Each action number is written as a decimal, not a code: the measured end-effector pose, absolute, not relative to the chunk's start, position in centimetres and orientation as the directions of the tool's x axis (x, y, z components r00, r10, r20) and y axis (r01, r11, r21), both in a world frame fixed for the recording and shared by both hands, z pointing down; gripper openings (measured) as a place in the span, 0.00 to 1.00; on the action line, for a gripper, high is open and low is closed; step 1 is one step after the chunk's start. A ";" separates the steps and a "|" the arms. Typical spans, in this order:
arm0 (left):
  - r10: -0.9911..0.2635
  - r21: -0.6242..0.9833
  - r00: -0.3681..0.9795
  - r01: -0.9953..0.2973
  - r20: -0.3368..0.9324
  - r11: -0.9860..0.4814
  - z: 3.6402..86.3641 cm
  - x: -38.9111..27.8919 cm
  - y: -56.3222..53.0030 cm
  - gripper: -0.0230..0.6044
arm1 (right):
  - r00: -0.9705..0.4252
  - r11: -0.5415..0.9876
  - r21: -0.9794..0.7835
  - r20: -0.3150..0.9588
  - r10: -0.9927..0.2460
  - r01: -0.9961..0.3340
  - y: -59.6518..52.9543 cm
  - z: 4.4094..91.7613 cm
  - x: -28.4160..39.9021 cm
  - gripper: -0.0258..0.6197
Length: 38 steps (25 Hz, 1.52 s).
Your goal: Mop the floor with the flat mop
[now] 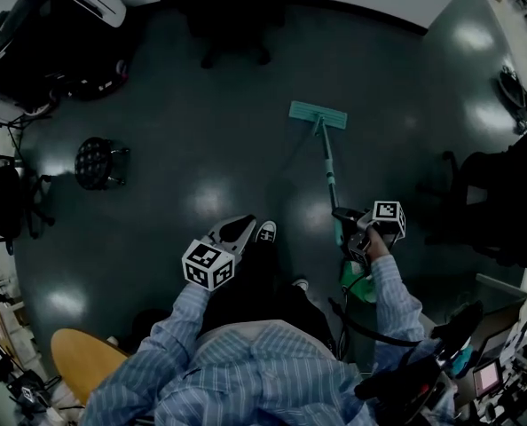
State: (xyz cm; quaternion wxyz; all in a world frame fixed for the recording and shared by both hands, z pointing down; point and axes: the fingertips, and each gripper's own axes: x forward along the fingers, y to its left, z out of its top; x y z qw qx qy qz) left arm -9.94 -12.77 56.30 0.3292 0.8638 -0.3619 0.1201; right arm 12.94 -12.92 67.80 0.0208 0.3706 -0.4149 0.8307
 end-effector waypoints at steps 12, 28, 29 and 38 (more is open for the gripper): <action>-0.587 0.513 0.684 -0.723 0.434 -0.463 58.8 -13.5 -20.2 0.06 | -0.662 -0.657 -0.675 0.665 -0.345 -0.336 -32.9 71.3 11.7 0.22; -0.566 0.559 0.649 -0.749 0.508 -0.356 63.8 -16.1 -16.9 0.06 | -0.564 -0.685 -0.661 0.706 -0.429 -0.306 -48.0 74.0 13.4 0.22; -0.569 0.559 0.645 -0.751 0.510 -0.350 64.0 -16.2 -16.8 0.06 | -0.559 -0.686 -0.662 0.706 -0.434 -0.303 -48.1 74.1 13.3 0.22; -0.575 0.566 0.667 -0.731 0.473 -0.383 62.2 -15.4 -16.4 0.06 | -0.578 -0.660 -0.666 0.707 -0.408 -0.348 -42.7 72.4 12.2 0.22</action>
